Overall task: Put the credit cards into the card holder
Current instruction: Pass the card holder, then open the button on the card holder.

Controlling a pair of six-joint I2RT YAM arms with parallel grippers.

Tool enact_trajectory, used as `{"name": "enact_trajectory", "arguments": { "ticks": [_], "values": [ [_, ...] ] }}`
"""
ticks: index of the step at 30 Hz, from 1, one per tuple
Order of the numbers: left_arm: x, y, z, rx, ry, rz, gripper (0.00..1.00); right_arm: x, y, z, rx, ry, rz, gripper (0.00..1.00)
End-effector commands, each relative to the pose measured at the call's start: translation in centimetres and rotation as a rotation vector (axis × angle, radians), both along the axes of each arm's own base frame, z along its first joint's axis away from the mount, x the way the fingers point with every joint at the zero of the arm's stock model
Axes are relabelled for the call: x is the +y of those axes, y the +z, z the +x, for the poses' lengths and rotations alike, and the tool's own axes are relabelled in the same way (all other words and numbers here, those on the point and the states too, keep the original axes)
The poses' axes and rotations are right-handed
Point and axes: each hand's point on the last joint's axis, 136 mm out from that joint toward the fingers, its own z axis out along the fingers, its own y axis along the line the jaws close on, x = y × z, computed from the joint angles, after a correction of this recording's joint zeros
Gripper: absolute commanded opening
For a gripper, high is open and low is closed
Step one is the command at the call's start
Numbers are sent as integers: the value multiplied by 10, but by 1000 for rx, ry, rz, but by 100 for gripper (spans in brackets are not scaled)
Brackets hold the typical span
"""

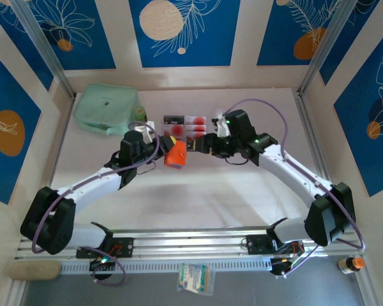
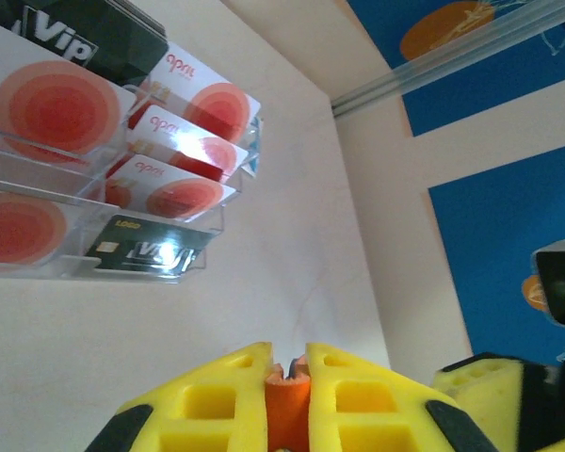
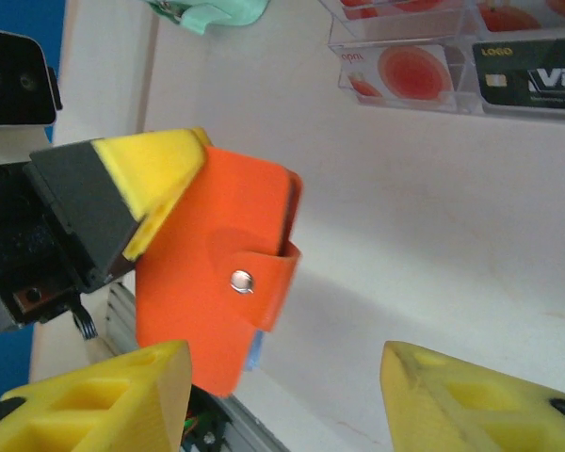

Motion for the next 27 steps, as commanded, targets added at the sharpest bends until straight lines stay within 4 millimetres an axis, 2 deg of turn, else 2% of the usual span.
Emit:
{"name": "enact_trajectory", "arguments": {
  "ticks": [1,4,8,11,15,21,27],
  "values": [
    [2,5,0,-36,39,37,0,12,-17,5,-7,23,-142,57],
    [-2,9,-1,-41,40,43,0,32,-25,9,-19,53,-201,58],
    [-5,13,-3,-46,43,42,0,48,-44,10,-13,75,-286,58],
    [-6,16,-5,-52,46,37,0,47,-63,9,10,67,-349,57],
    [-7,16,-5,-53,48,42,0,41,-80,3,44,51,-359,55],
    [-8,15,-4,-54,50,39,0,34,-83,-6,68,30,-307,54],
    [-11,17,-4,-61,44,29,0,37,-91,-9,95,36,-292,49]
  ]
}}
